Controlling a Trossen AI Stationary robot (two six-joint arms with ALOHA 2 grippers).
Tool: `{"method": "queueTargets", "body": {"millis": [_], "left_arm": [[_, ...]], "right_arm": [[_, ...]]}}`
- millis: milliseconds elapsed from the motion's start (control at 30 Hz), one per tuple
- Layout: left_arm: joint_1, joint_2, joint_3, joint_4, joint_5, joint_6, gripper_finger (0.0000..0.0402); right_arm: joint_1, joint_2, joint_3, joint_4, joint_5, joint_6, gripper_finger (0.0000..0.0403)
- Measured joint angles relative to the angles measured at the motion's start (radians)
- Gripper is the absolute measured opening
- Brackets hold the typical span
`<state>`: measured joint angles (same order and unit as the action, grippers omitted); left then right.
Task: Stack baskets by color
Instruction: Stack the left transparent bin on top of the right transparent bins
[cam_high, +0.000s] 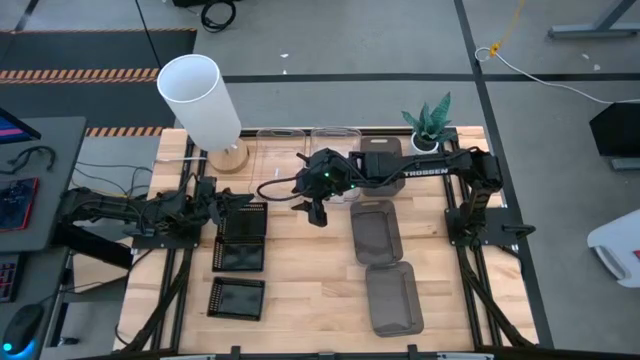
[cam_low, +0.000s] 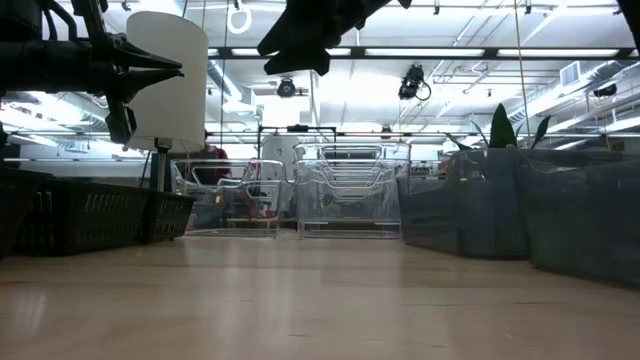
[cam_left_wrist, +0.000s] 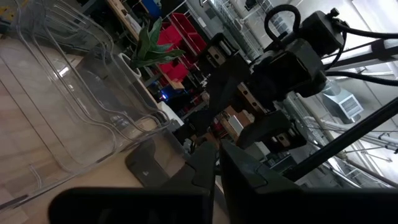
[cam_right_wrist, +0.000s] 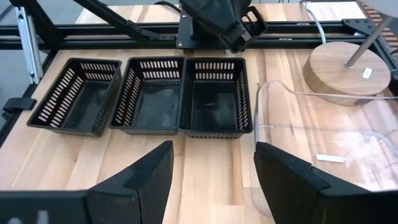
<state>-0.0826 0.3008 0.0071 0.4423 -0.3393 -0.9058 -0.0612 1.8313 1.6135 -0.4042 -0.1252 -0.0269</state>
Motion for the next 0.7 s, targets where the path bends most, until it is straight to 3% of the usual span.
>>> {"method": "queueTargets", "body": {"millis": [167, 433, 700], "left_arm": [[0.000, 0.000, 0.000, 0.000, 0.000, 0.000, 0.0030], [0.000, 0.000, 0.000, 0.000, 0.000, 0.000, 0.0031], [0.000, 0.000, 0.000, 0.000, 0.000, 0.000, 0.0033]], "right_arm": [[-0.023, 0.000, 0.000, 0.000, -0.053, -0.003, 0.0228], [0.001, 0.000, 0.030, -0.070, -0.051, 0.077, 0.0220], [0.040, -0.002, 0.201, -0.186, 0.061, 0.134, 0.0216]]}}
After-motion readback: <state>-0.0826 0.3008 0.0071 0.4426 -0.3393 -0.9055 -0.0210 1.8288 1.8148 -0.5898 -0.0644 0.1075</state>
